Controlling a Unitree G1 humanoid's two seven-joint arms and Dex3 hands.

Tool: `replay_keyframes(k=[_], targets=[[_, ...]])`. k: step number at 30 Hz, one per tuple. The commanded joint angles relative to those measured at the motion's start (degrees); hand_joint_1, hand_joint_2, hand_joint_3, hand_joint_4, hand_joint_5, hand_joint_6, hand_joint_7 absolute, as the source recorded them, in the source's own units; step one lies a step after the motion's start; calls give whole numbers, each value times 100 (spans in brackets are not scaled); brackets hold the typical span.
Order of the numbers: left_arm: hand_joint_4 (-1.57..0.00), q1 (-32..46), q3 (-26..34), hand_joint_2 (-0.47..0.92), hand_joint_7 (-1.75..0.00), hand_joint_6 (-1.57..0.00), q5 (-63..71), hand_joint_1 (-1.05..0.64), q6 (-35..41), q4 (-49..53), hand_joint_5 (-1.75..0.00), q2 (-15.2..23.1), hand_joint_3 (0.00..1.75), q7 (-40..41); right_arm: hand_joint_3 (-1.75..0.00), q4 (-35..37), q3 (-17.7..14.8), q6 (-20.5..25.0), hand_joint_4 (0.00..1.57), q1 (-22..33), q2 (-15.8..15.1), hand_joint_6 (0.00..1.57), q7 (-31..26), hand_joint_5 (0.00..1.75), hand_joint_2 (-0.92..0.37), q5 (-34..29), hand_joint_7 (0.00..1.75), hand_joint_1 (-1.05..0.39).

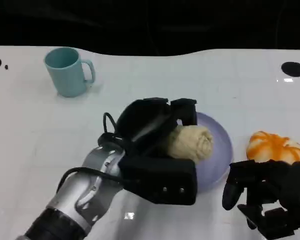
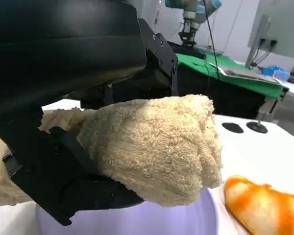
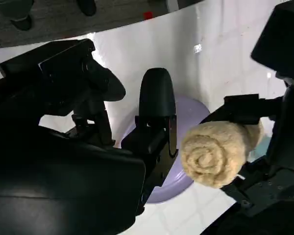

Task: Grasp the towel on the left side of the plate with the left hand and place it into the plate.

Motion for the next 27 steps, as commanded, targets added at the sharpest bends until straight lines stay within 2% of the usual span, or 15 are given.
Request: replay_keyframes(k=[1, 3, 4, 5, 6, 8, 9, 11, 14, 17, 23, 27], targets=[[-93, -143, -73, 49, -175, -65, 70, -18, 105, 145, -175, -11, 107, -155, -99, -68, -4, 24, 69, -23, -45, 68, -15, 170, -62, -30, 144, 2], [-92, -138, -79, 45, -166, -66, 64, -15, 111, 200, -175, -40, 111, -151, -99, -73, -7, 7, 70, -26, -58, 68, -3, 170, -62, -30, 144, 2], [-87, -128, -68, 46, -151, -67, 46, -15, 135, 206, -175, -52, 109, -165, -100, -76, -12, 9, 69, -28, -65, 68, 5, 170, -62, -26, 144, 2], [-78, -122, -62, 50, -129, -69, 36, -16, 132, 210, -175, -37, 99, -185, -100, -77, -13, 5, 69, -31, -79, 68, 15, 169, -62, -27, 144, 2], [-69, -134, -79, 62, -93, -69, 48, -19, 114, 203, -153, 14, 73, -253, -100, -75, -17, 1, 69, -34, -89, 67, 25, 169, -62, -25, 144, 2], [-58, -172, -127, 80, -49, -67, 90, -22, 113, 149, -132, 133, 40, -476, -100, -70, -26, -10, 69, -37, -102, 67, 39, 169, -62, -20, 143, 1], [-46, -193, -161, 87, -28, -60, 140, -28, 165, 91, -110, 199, 24, -622, -100, -67, -37, -3, 69, -39, -98, 67, 46, 169, -62, -5, 143, 2], [-33, -212, -201, 91, -8, -48, 251, -46, 294, -15, -67, 272, 10, -837, -100, -64, -59, 19, 69, -41, -88, 67, 57, 168, -62, 24, 143, 2], [-15, -207, -226, 92, -1, -28, 378, -69, 490, -237, -45, 358, 7, -1153, -100, -72, -76, 47, 68, -37, -82, 67, 57, 168, -62, 36, 143, 2], [-5, -184, -211, 92, 0, -18, 407, -80, 593, -441, -40, 437, 9, -1403, -99, -81, -74, 67, 68, -37, -81, 67, 60, 167, -62, 38, 143, 2], [0, -11, 28, 92, 0, -10, 159, -86, 666, -1009, -41, 629, 11, -1787, -98, -101, -49, 122, 68, -52, -101, 66, 64, 168, -63, 11, 144, 2], [0, 141, 267, 92, -1, -11, -160, -88, 782, -1484, -40, 813, 13, -2208, -96, -71, -57, 98, 67, -60, -94, 66, 66, 168, -64, 17, 144, 2]])
